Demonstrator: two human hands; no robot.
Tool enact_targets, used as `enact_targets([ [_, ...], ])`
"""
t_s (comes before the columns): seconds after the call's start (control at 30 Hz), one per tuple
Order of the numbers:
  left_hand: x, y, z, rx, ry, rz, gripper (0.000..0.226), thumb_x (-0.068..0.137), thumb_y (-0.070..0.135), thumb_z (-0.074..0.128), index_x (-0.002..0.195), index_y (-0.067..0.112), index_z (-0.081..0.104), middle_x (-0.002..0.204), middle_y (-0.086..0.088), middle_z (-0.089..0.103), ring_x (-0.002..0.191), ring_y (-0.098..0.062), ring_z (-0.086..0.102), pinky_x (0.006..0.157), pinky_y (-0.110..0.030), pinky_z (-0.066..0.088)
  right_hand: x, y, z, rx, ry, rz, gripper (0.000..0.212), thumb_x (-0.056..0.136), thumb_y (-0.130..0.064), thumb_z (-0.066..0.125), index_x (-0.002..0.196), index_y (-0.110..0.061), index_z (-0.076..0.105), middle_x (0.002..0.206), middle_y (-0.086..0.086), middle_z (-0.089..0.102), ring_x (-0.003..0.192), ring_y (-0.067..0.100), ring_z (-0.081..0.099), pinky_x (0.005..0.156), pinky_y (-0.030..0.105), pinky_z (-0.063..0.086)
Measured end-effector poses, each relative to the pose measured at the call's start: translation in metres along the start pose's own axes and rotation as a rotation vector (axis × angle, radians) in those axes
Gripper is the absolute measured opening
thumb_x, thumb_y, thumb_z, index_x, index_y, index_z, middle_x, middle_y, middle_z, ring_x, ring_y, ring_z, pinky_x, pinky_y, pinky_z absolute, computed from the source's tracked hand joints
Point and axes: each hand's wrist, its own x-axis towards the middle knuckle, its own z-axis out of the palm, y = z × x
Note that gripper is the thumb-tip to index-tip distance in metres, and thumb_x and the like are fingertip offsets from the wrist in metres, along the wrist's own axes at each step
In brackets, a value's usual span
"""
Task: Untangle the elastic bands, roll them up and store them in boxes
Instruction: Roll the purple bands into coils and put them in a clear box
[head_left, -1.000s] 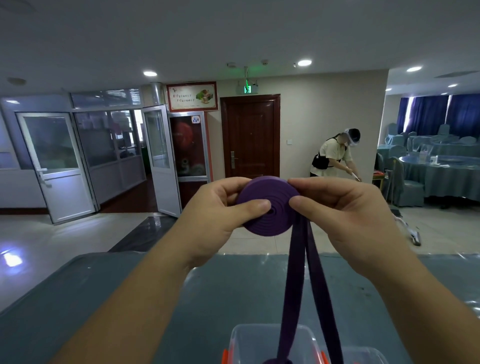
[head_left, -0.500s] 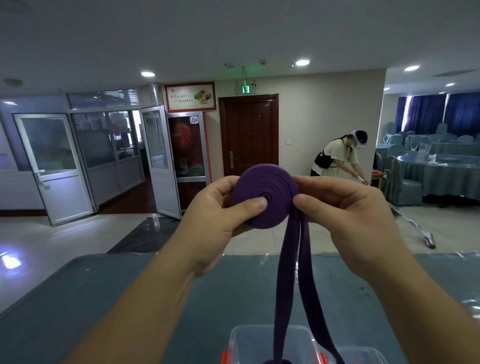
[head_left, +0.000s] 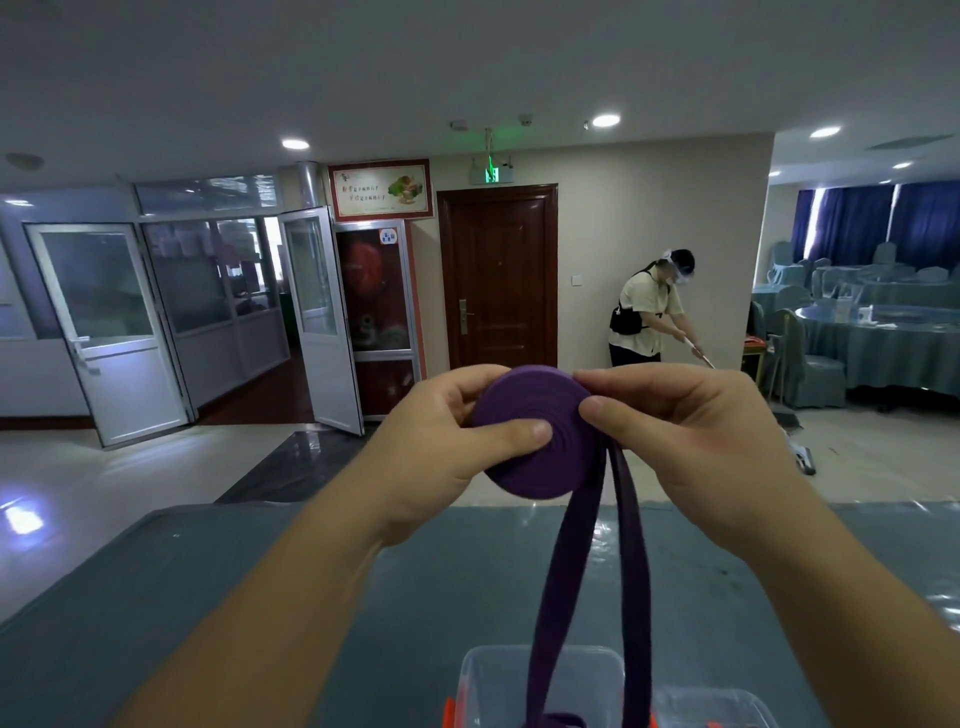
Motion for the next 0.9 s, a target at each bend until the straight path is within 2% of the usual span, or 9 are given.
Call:
enact_targets([
  [0.07, 0.002, -0.001, -0.003, -0.011, -0.020, -0.011, 0.051, 0.075, 0.023, 0.082, 0.125, 0.017, 0.072, 0.112, -0.007, 0.079, 0.106, -0.026, 0.076, 0.096, -0.046, 0.060, -0.001, 0.000, 0.001, 0.004, 0.012, -0.014, 0.025, 0.076, -0.021, 0.075, 0.100, -0.022, 0.080, 0.093, -0.004, 0.082, 0.091, 0.012, 0.079, 0.082, 0.022, 0.062],
  [0.23, 0.003, -0.008, 0.005, -0.267, 0.083, -0.021, 0.049, 0.074, 0.013, 0.085, 0.121, 0.011, 0.072, 0.113, -0.014, 0.078, 0.106, -0.030, 0.075, 0.093, -0.043, 0.060, -0.001, 0.001, 0.002, 0.131, 0.031, -0.015, 0.035, 0.070, -0.017, 0.076, 0.105, -0.018, 0.078, 0.097, 0.000, 0.082, 0.093, 0.017, 0.079, 0.083, 0.023, 0.061],
  [0.4, 0.001, -0.004, -0.005, 0.064, -0.071, -0.047, 0.048, 0.078, 0.002, 0.086, 0.118, 0.024, 0.072, 0.109, -0.004, 0.079, 0.099, -0.024, 0.077, 0.085, -0.038, 0.063, -0.005, 0.000, 0.001, -0.083, -0.061, -0.013, 0.026, 0.078, -0.014, 0.078, 0.101, -0.027, 0.079, 0.092, -0.010, 0.082, 0.089, 0.008, 0.078, 0.079, 0.017, 0.060],
  [0.47, 0.001, -0.004, -0.005, 0.026, -0.025, -0.014, 0.047, 0.075, 0.008, 0.087, 0.117, 0.024, 0.074, 0.108, -0.003, 0.080, 0.100, -0.022, 0.077, 0.086, -0.037, 0.062, -0.004, 0.001, 0.003, 0.005, 0.005, -0.024, 0.025, 0.074, -0.016, 0.078, 0.098, -0.023, 0.079, 0.091, -0.006, 0.082, 0.087, 0.011, 0.079, 0.077, 0.017, 0.060],
  [0.53, 0.001, -0.007, 0.000, -0.133, 0.072, -0.001, 0.052, 0.067, 0.015, 0.087, 0.116, 0.021, 0.073, 0.109, -0.006, 0.080, 0.102, -0.025, 0.077, 0.090, -0.043, 0.061, -0.003, 0.002, 0.003, 0.109, 0.060, -0.006, 0.028, 0.071, -0.017, 0.077, 0.099, -0.018, 0.079, 0.092, 0.000, 0.082, 0.088, 0.016, 0.079, 0.077, 0.020, 0.060],
  [0.6, 0.002, -0.011, 0.002, -0.195, 0.125, 0.001, 0.055, 0.064, 0.017, 0.087, 0.117, 0.018, 0.072, 0.110, -0.008, 0.079, 0.102, -0.027, 0.077, 0.093, -0.048, 0.060, -0.002, 0.005, 0.002, 0.125, 0.056, 0.018, 0.027, 0.076, -0.010, 0.077, 0.102, -0.018, 0.079, 0.094, 0.002, 0.082, 0.088, 0.020, 0.080, 0.078, 0.021, 0.061],
  [0.7, 0.002, -0.008, 0.000, -0.063, 0.038, -0.007, 0.050, 0.072, 0.017, 0.084, 0.119, 0.020, 0.069, 0.106, -0.005, 0.080, 0.099, -0.024, 0.077, 0.088, -0.039, 0.062, -0.002, 0.007, -0.002, 0.040, 0.041, 0.032, 0.025, 0.081, -0.004, 0.078, 0.098, -0.023, 0.080, 0.091, -0.001, 0.082, 0.087, 0.017, 0.080, 0.077, 0.019, 0.060],
  [0.8, 0.002, -0.003, -0.004, -0.070, -0.003, -0.020, 0.045, 0.072, 0.014, 0.083, 0.115, 0.020, 0.070, 0.103, -0.005, 0.081, 0.096, -0.022, 0.078, 0.084, -0.034, 0.063, -0.003, 0.005, -0.002, 0.052, 0.029, 0.023, 0.025, 0.073, -0.019, 0.077, 0.097, -0.025, 0.080, 0.092, -0.003, 0.082, 0.088, 0.014, 0.079, 0.079, 0.019, 0.060],
  [0.9, 0.003, -0.009, 0.000, -0.179, 0.087, 0.006, 0.051, 0.067, 0.016, 0.083, 0.115, 0.018, 0.069, 0.105, -0.008, 0.080, 0.098, -0.027, 0.078, 0.088, -0.043, 0.062, -0.003, 0.009, -0.002, 0.108, 0.060, 0.019, 0.034, 0.070, -0.021, 0.077, 0.104, -0.021, 0.079, 0.098, 0.001, 0.082, 0.095, 0.017, 0.079, 0.087, 0.024, 0.061],
])
